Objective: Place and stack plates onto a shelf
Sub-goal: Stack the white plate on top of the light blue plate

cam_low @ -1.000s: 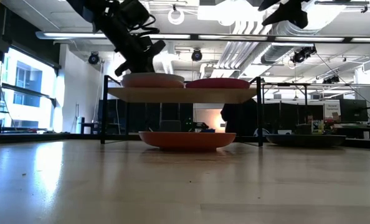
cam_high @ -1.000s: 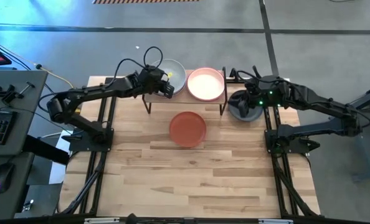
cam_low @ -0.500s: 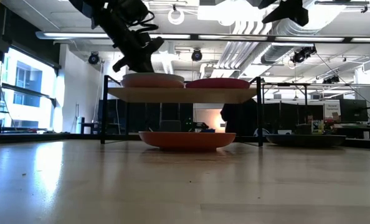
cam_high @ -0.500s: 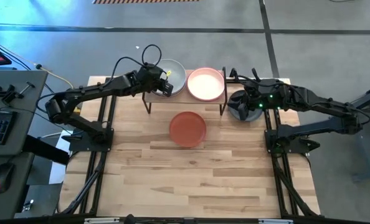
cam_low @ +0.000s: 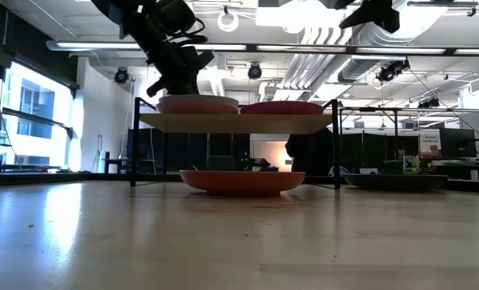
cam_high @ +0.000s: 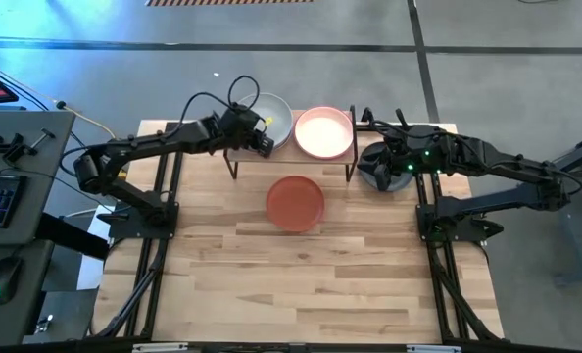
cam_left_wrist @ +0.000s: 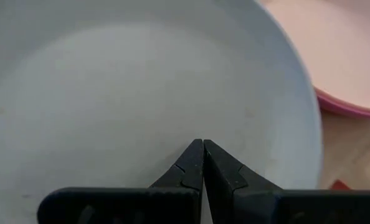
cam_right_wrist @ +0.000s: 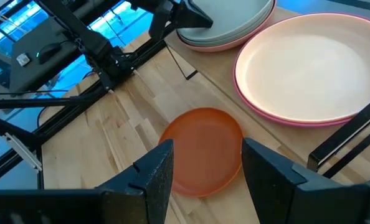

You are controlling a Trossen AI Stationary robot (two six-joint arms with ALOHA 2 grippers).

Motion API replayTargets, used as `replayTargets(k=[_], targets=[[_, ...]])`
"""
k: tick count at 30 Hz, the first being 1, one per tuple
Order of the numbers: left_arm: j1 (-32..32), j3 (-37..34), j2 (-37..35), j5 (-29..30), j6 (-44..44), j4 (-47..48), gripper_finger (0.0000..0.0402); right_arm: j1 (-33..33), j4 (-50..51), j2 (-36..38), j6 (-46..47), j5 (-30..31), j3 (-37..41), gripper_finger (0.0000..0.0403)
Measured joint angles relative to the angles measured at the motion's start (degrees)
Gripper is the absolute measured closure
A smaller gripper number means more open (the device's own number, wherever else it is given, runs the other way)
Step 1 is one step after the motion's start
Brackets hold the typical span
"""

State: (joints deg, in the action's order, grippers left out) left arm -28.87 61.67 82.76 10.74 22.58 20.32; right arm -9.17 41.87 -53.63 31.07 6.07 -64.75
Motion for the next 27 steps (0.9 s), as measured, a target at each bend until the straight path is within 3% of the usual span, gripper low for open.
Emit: replayTargets(k=[8,27], targets=[[0.55,0.0,0.0,-4.16,1.38,0.03,0.0402,0.0,0.0,0.0,-0.04,0.0,0.0,0.0235],[0.86,0.15,-1.25,-6.25,2.3,0.22,0.0401,-0.04,0.0,0.0,-1.5,0.15,0.0,0.0235]])
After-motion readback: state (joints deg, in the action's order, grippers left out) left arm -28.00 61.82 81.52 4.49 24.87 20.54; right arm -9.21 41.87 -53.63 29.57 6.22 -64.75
